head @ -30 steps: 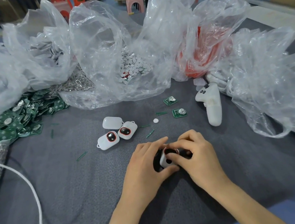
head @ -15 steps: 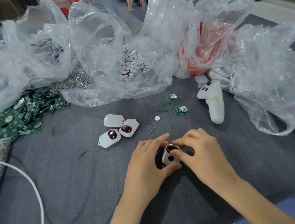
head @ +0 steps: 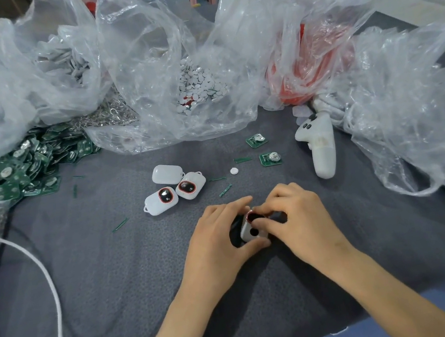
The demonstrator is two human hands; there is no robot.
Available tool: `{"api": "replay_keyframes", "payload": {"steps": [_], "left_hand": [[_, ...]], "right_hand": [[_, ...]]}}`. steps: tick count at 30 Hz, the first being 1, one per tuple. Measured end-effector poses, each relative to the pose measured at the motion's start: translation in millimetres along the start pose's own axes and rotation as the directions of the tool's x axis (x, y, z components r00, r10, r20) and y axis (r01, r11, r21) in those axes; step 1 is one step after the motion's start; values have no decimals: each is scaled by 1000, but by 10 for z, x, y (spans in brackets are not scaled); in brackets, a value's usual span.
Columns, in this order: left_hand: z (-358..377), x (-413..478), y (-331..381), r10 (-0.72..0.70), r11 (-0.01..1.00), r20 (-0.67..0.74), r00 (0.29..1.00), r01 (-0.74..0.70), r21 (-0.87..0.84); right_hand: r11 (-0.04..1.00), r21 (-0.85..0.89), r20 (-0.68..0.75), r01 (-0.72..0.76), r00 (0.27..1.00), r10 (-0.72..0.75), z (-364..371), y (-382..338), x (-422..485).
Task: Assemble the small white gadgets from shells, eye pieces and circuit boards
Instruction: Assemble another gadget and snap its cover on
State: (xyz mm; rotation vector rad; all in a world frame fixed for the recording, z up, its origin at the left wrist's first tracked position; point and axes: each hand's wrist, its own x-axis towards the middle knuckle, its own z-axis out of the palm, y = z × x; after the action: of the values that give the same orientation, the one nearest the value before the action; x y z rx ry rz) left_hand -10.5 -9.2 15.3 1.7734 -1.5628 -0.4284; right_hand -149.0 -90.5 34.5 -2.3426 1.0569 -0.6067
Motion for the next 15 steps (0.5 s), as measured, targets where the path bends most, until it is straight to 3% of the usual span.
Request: {"api": "replay_keyframes", "payload": {"steps": [4, 9, 15], "left_hand": [[8, 3, 0, 11, 1000, -10, 1000, -11, 13], [24, -2, -12, 47, 998, -16, 999, -46, 33], [21, -13, 7, 43, 998, -10, 999, -43, 39]], "right_hand": [[988, 138, -23, -69, 997, 72, 34, 69, -18], [984, 164, -25, -73, 997, 78, 60, 113, -16], [919, 357, 212, -165, 973, 92, -132, 230, 61]]}}
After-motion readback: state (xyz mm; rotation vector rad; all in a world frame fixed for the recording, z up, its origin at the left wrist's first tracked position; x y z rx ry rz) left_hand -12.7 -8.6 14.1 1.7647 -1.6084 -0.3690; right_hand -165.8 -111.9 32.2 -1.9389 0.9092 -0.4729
